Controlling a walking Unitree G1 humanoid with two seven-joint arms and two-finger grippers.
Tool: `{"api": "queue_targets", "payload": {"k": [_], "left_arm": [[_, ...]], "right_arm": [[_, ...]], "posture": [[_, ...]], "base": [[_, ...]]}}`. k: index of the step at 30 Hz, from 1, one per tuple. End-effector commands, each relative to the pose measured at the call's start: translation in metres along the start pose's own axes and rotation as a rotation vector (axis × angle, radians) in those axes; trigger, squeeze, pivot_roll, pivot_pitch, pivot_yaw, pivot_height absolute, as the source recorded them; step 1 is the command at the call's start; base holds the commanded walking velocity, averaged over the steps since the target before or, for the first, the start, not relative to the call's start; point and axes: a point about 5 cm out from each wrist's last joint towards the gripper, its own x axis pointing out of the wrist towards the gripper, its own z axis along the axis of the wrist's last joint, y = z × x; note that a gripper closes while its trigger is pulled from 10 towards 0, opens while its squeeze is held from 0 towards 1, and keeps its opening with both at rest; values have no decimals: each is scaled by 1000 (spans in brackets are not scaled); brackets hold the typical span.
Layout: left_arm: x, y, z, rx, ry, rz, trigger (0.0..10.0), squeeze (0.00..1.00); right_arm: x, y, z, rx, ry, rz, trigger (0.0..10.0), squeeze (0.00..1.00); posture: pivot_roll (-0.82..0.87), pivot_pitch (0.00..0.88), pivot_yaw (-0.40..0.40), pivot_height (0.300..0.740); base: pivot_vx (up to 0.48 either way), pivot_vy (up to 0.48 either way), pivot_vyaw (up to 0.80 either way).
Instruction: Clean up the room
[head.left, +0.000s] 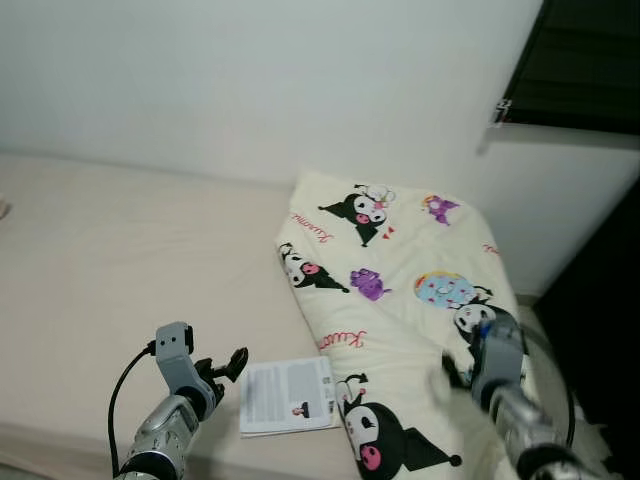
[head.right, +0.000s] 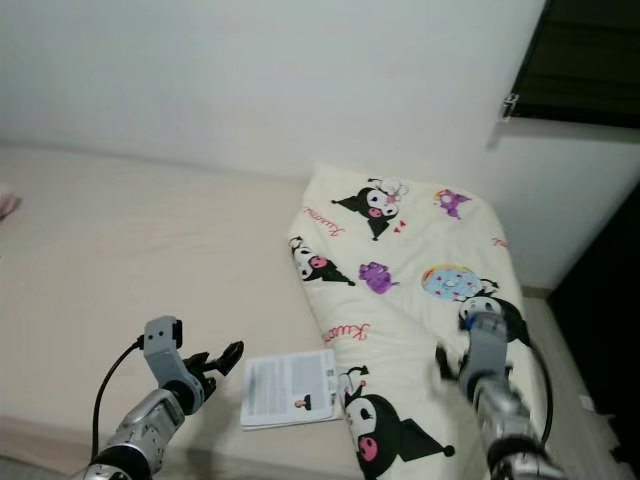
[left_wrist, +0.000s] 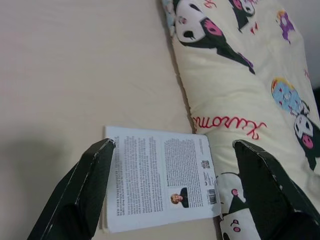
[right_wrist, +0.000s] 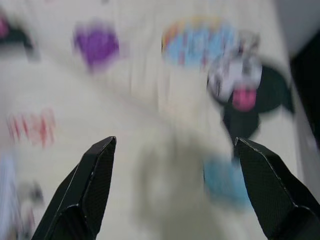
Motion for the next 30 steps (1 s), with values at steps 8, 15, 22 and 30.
{"api": "queue_targets", "payload": {"k": [8, 15, 22, 30], "left_arm": [[-8, 0, -27, -32, 129, 10, 10000, 0], [-2, -16, -33, -36, 146, -57, 10000, 0], [9, -36, -27, -67, 112, -118, 10000, 0], [20, -54, -13, -64, 55, -176, 10000, 0]], "right_arm": [[5, 0, 28, 69, -102, 53, 10000, 0], [5, 8, 20, 80, -74, 78, 10000, 0], [6, 13, 19, 91, -73, 100, 10000, 0], [6, 12, 22, 92, -91, 107, 10000, 0]], "posture": [[-72, 0, -44, 656], [-63, 0, -51, 636], [-74, 0, -51, 606], [-75, 0, -52, 587]], "base": [[0, 0, 0], [0, 0, 0], [0, 0, 0], [0, 0, 0]]}}
